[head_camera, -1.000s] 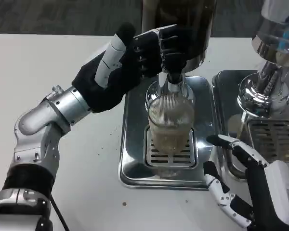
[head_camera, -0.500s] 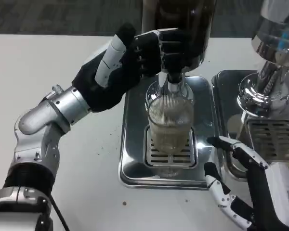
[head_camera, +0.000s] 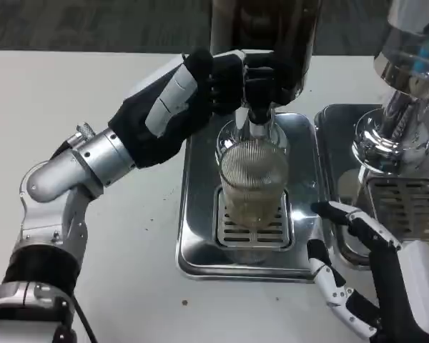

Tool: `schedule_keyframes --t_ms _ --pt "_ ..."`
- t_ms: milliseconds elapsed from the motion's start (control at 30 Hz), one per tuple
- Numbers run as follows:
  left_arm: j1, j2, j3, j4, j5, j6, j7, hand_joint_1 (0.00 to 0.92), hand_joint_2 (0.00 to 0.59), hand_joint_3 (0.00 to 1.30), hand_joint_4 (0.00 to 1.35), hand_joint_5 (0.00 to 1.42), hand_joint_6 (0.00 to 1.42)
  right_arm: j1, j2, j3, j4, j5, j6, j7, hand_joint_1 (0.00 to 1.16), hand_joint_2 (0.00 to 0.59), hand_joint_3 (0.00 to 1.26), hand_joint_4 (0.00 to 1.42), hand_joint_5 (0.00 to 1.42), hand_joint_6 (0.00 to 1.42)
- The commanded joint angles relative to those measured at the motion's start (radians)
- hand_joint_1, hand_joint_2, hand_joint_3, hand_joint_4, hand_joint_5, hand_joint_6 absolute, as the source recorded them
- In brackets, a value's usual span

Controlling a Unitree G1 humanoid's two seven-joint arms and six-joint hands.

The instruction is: Grasp the cup under the faucet to collect the drink, then remove the cup.

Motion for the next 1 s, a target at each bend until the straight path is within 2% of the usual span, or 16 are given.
schedule_keyframes --t_ms 33,567,1000 --pt "0.034 0.013 -0.045 0.005 0.083 -0.041 0.015 0.0 0.071 0.31 0.27 0.29 0.14 0.004 -0.005 -0.005 -0.009 0.01 -0.01 0.002 0.46 0.427 0.4 0.36 0.34 0.36" --pt "0.044 0.043 -0.106 0.056 0.178 -0.206 0.086 0.0 0.072 0.23 0.16 0.17 0.09 0.003 -0.005 -0.011 -0.003 0.017 -0.014 0.002 0.46 0.428 0.4 0.36 0.34 0.36" --pt "0.05 0.082 -0.178 0.103 0.258 -0.351 0.167 0.0 0.077 0.21 0.14 0.15 0.07 -0.002 -0.006 -0.014 0.004 0.026 -0.017 0.008 0.46 0.428 0.4 0.36 0.33 0.35"
